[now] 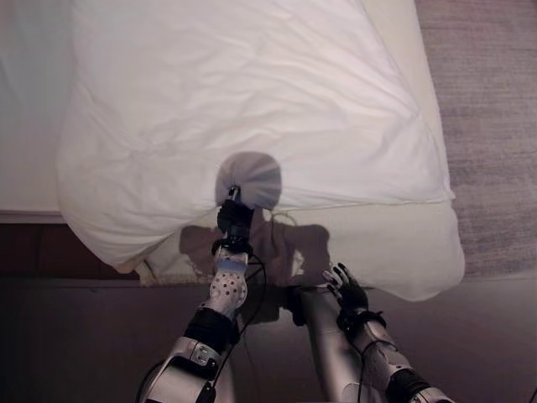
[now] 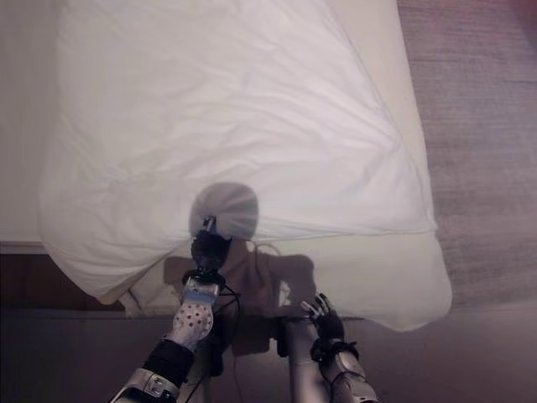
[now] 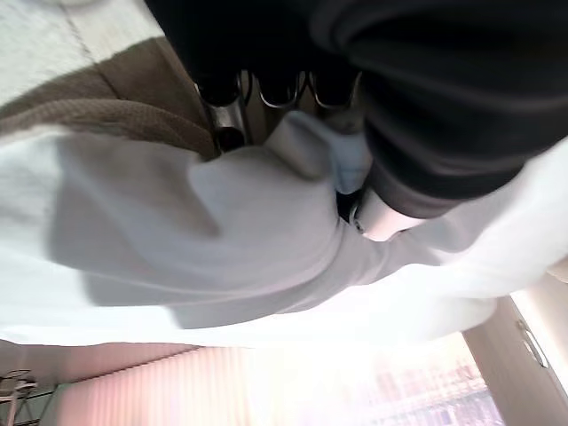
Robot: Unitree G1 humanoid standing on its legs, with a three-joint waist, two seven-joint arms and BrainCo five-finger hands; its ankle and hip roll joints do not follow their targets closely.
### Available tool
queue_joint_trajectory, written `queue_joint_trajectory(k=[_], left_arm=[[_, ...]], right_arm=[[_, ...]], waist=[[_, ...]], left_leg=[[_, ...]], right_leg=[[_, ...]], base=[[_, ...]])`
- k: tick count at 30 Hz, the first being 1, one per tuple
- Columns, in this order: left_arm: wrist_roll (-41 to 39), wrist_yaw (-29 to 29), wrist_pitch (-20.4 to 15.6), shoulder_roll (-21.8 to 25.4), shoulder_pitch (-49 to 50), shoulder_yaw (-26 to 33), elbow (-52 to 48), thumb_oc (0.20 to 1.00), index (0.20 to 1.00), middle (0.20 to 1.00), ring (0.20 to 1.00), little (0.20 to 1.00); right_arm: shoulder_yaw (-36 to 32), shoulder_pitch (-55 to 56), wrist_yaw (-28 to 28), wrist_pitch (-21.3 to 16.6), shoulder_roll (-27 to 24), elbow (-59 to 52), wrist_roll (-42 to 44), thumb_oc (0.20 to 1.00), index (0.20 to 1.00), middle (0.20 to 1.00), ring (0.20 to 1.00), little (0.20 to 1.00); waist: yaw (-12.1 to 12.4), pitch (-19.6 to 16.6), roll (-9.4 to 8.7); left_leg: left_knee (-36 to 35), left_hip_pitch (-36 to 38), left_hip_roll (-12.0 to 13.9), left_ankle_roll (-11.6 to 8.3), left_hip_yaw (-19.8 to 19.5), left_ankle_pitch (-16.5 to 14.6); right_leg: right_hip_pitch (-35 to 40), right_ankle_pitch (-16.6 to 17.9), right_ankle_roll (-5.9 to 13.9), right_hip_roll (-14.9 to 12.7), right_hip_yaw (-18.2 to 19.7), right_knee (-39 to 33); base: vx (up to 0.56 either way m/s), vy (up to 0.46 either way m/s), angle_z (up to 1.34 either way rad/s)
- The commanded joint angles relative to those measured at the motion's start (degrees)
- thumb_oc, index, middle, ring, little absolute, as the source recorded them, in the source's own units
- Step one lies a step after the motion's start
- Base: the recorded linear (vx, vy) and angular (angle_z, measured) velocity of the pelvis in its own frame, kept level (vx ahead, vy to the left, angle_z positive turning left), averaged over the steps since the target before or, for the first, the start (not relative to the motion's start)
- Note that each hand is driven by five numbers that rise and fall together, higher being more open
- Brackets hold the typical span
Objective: Make the bed
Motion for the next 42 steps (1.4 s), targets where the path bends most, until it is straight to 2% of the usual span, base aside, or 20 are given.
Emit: queue_joint_trajectory(k=[1, 6, 7, 11, 13, 15, 16, 26, 35, 42], left_arm=[[-1.04, -4.17, -4.96, -0.37, -2.2, 0.21, -9.8, 0.2, 0.2, 0.2, 0.2, 0.2], [-1.23, -3.2, -5.81, -1.09, -2.63, -1.03, -12.02, 0.2, 0.2, 0.2, 0.2, 0.2], [-1.49, -2.84, -6.26, -1.63, -2.63, -1.33, -12.88, 0.2, 0.2, 0.2, 0.2, 0.2], [-1.65, -2.13, -6.64, -1.89, -2.92, -1.69, -13.13, 0.2, 0.2, 0.2, 0.2, 0.2], [-1.29, -1.27, -7.31, -2.03, -3.08, -1.92, -13.94, 0.2, 0.2, 0.2, 0.2, 0.2], [-1.29, -1.25, -7.32, -2.02, -3.16, -1.94, -13.94, 0.2, 0.2, 0.2, 0.2, 0.2], [-1.07, -0.77, -7.73, -2.01, -3.25, -1.67, -14.45, 0.2, 0.2, 0.2, 0.2, 0.2], [0.74, -0.38, -8.71, -0.81, -1.69, 0.94, -15.13, 0.2, 0.2, 0.2, 0.2, 0.2], [1.69, -0.16, -9.32, 0.8, -0.28, 3.2, -16.96, 0.2, 0.2, 0.2, 0.2, 0.2], [3.59, 2.84, -10.84, 2.78, -0.32, 6.68, -19.36, 0.2, 0.2, 0.2, 0.2, 0.2]], right_arm=[[2.16, -0.09, 7.59, -0.7, 2.56, -5.66, 11.16, 1.0, 1.0, 1.0, 1.0, 1.0], [2.43, -4.82, 10.53, 0.69, 5.23, -5.17, 19.3, 1.0, 1.0, 1.0, 1.0, 1.0], [2.33, -7.08, 11.75, 1.29, 6.51, -6.27, 23.27, 1.0, 1.0, 1.0, 1.0, 1.0], [2.11, -9.45, 11.54, 0.8, 7.7, -6.67, 25.7, 1.0, 1.0, 1.0, 1.0, 1.0], [0.45, -13.97, 11.97, 0.37, 8.65, -8.91, 30.36, 1.0, 1.0, 1.0, 1.0, 1.0], [0.39, -14.09, 12.01, 0.38, 8.64, -8.84, 30.41, 1.0, 1.0, 1.0, 1.0, 1.0], [-1.55, -16.15, 11.88, -0.72, 8.66, -10.8, 32.86, 1.0, 1.0, 1.0, 1.0, 1.0], [-10.45, -18.07, 11.18, -5.03, 6.49, -14.37, 36.37, 1.0, 1.0, 1.0, 1.0, 1.0], [-15.71, -17.79, 8.74, -6.96, 3.96, -13.38, 36.72, 1.0, 1.0, 1.0, 1.0, 1.0], [-20.73, -18.92, 3.31, -5.03, -0.72, -6.21, 36.06, 1.0, 1.0, 1.0, 1.0, 1.0]], waist=[[0.93, -2.16, 0.53], [1.95, -2.33, 1.13], [2.45, -2.32, 1.4], [2.87, -2.51, 1.76], [3.65, -2.67, 2.22], [3.65, -2.62, 2.22], [4.08, -2.54, 2.42], [4.41, -3.13, 3.16], [4.56, -3.78, 3.52], [4.8, -4.1, 3.63]], left_leg=[[1.23, -1.55, -2.15, 0.77, -0.51, -0.86], [1.34, -1.51, -2.5, 0.99, -1.27, -0.84], [1.34, -1.49, -2.65, 1.04, -1.53, -0.89], [1.04, -1.45, -2.84, 1.14, -1.68, -0.77], [0.65, -1.28, -3.3, 1.29, -2.19, -0.54], [0.64, -1.3, -3.32, 1.29, -2.22, -0.52], [0.2, -0.92, -3.63, 1.22, -2.59, -0.55], [-0.34, -1.95, -3.88, 0.89, -3.25, 0.27], [0.07, -2.57, -3.94, 1.09, -3.56, 0.13], [0.44, -2.57, -3.96, 1.42, -3.59, -0.35]], right_leg=[[3.73, 11.33, 4.49, 0.67, 1.11, -11.65], [3.98, 11.1, 4.35, 0.52, 0.65, -11.5], [4.07, 10.92, 4.28, 0.48, 0.57, -11.16], [4.1, 10.77, 4.26, 0.38, 0.32, -11.05], [4.25, 10.7, 4.3, 0.11, -0.09, -11.02], [4.23, 10.69, 4.3, 0.09, -0.12, -10.99], [4.54, 10.36, 4.32, -0.12, -0.47, -10.92], [3.31, 9.73, 4.28, -0.65, -1.55, -9.85], [2.57, 9.43, 4.47, -0.86, -1.54, -9.3], [2.28, 9.1, 4.51, -0.89, -1.45, -8.81]], base=[[0.01, -0.004, 0.14], [0.01, -0.001, 0.07], [0.01, -0.002, 0.06], [0.01, 0.006, 0.1], [0.02, 0.015, 0.06], [0.01, 0.003, 0.1], [0.01, 0.003, 0.09], [0.01, -0.003, 0.09], [0.0, 0.0, 0.0], [0.0, 0.0, 0.0]])
